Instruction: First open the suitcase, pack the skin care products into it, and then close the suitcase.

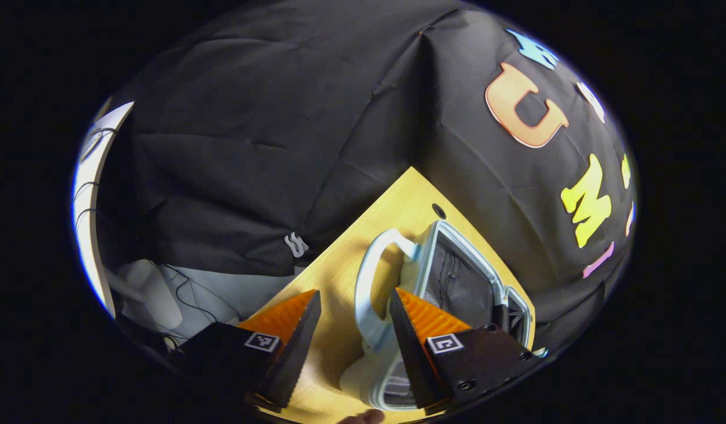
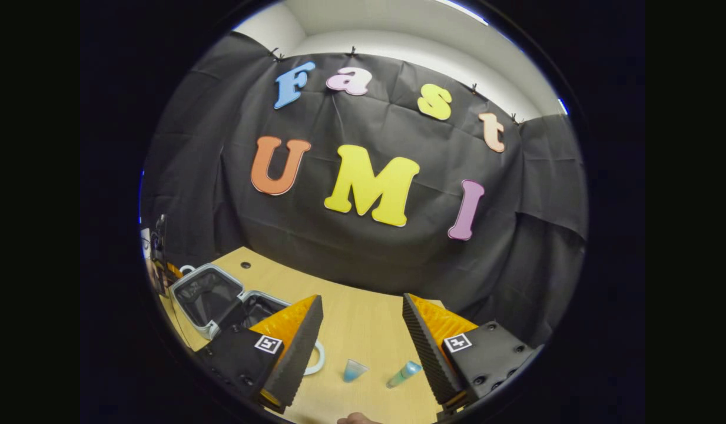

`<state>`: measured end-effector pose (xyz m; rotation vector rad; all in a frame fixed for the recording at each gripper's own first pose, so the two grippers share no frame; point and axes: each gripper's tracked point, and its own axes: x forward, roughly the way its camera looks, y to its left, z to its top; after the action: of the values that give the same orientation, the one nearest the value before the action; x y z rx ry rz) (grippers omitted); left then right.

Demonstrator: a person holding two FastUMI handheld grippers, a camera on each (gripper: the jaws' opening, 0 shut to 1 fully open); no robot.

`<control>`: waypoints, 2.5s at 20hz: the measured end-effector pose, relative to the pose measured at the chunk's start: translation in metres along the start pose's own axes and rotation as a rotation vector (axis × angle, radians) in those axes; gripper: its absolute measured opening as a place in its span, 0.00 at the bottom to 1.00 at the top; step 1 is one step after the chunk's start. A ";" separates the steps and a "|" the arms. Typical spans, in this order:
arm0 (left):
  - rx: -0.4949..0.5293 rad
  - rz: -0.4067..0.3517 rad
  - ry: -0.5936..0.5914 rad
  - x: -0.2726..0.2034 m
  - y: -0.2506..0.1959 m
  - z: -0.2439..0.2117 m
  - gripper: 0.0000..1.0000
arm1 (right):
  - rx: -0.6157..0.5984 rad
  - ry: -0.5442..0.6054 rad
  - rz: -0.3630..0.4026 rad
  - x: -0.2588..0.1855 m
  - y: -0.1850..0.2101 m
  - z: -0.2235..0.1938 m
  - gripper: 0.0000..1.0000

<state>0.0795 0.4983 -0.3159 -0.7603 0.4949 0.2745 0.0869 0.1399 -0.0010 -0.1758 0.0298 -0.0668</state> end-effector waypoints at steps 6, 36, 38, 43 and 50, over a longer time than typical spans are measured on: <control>0.080 -0.075 -0.134 -0.057 -0.083 0.020 0.88 | 0.030 -0.015 0.018 0.001 -0.041 -0.005 0.81; 0.854 -0.350 0.030 -0.002 -0.443 -0.410 0.90 | -0.022 0.228 0.018 0.010 -0.265 -0.180 0.81; 0.855 -0.339 0.043 0.011 -0.445 -0.412 0.90 | -0.025 0.239 0.019 0.012 -0.269 -0.187 0.81; 0.849 -0.296 0.069 0.033 -0.445 -0.416 0.76 | -0.032 0.274 0.033 0.017 -0.267 -0.200 0.81; 0.807 -0.273 0.113 0.023 -0.443 -0.419 0.46 | 0.020 0.303 0.135 0.027 -0.239 -0.226 0.81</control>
<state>0.1432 -0.1086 -0.3265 -0.0472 0.5450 -0.2247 0.0909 -0.1356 -0.1821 -0.1420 0.3431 0.0415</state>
